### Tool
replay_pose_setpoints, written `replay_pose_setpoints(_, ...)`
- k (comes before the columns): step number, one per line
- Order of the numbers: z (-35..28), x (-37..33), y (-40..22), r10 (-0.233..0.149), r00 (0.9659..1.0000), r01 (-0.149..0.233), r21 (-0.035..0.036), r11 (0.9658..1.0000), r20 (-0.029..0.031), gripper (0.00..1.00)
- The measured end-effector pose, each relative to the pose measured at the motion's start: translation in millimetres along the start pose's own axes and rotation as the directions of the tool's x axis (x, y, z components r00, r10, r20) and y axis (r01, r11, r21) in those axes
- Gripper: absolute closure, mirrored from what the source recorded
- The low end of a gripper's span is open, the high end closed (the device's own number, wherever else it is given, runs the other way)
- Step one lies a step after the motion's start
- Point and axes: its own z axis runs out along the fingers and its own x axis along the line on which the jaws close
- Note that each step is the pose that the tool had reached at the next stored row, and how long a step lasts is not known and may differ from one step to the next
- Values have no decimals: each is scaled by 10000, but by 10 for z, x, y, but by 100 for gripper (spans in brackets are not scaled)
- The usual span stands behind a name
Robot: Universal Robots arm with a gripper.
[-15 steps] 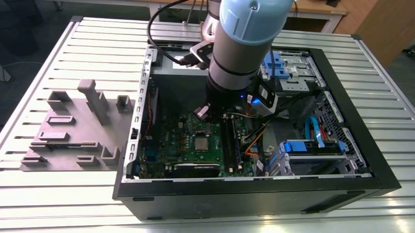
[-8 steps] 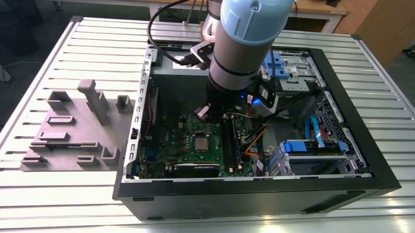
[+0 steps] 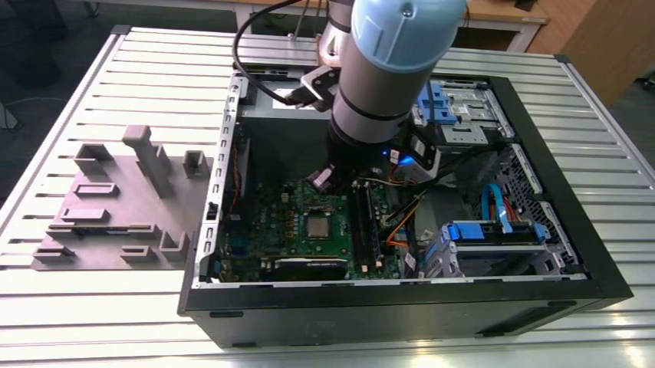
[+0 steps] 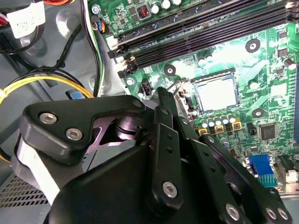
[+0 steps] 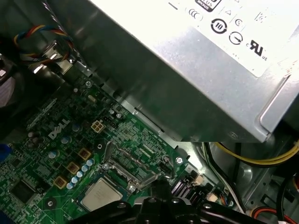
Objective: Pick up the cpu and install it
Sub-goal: 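Close the cpu cover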
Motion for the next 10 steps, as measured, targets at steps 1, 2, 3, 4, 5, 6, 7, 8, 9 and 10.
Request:
replay_pose_setpoints(1,0,-2,-4,-23,10000,23,-4,10000,-5,90)
replay_pose_setpoints(2,-1,-5,-7,-43,10000,43,-7,10000,-11,90)
replay_pose_setpoints(3,-1,-5,-7,-50,10000,50,-7,10000,-12,90)
replay_pose_setpoints(4,-1,-5,-7,-51,10000,51,-8,10000,-12,90)
replay_pose_setpoints(5,-1,-5,-7,-53,10000,53,-8,10000,-13,90)
replay_pose_setpoints(6,-1,-5,-7,-54,10000,54,-8,10000,-13,90)
replay_pose_setpoints(7,0,-5,-7,-56,10000,56,-9,10000,-12,90)
replay_pose_setpoints(8,-1,-5,-8,-64,10000,64,-9,10000,-15,90)
replay_pose_setpoints(9,-1,-5,-8,-100,9999,100,-12,9999,-20,90)
replay_pose_setpoints(10,-1,-4,-9,-172,9998,172,-18,9999,-30,90)
